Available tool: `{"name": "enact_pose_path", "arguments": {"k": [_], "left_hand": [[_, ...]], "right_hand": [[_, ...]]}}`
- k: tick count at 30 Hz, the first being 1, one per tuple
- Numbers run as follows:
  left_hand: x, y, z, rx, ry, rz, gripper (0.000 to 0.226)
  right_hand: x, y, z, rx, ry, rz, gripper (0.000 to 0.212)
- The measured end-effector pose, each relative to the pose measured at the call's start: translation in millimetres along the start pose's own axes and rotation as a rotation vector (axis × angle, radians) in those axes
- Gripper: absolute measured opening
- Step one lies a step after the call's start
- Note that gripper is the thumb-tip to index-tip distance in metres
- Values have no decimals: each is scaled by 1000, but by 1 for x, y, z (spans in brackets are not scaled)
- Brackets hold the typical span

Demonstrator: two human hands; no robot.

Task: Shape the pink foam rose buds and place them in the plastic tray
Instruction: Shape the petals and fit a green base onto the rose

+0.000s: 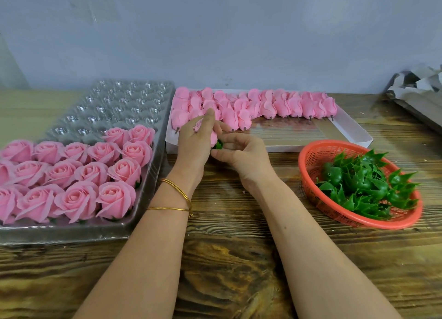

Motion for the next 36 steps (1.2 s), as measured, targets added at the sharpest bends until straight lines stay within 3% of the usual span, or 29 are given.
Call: {"name": "enact_pose_path", "arguments": {"k": [26, 33, 36], "left_hand": [[2, 0, 2, -39, 9, -16, 49], [0, -2, 3, -73, -9, 26, 46], [-1, -1, 4, -72, -26, 52, 41]], "right_hand": [[0, 2, -2, 48, -28, 20, 37], [2, -7, -7, 417, 37, -167, 30], [0, -8, -8, 459, 41, -193, 26]]}}
Point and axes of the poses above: each hand's wrist, its own x-axis towards the middle knuckle, its own z-axis out of the back of the hand, y = z × x, the point moved 8 cm from there along x, towards the middle knuckle, and after that the axes turned 3 degrees about -z, right-handed, at the moved point
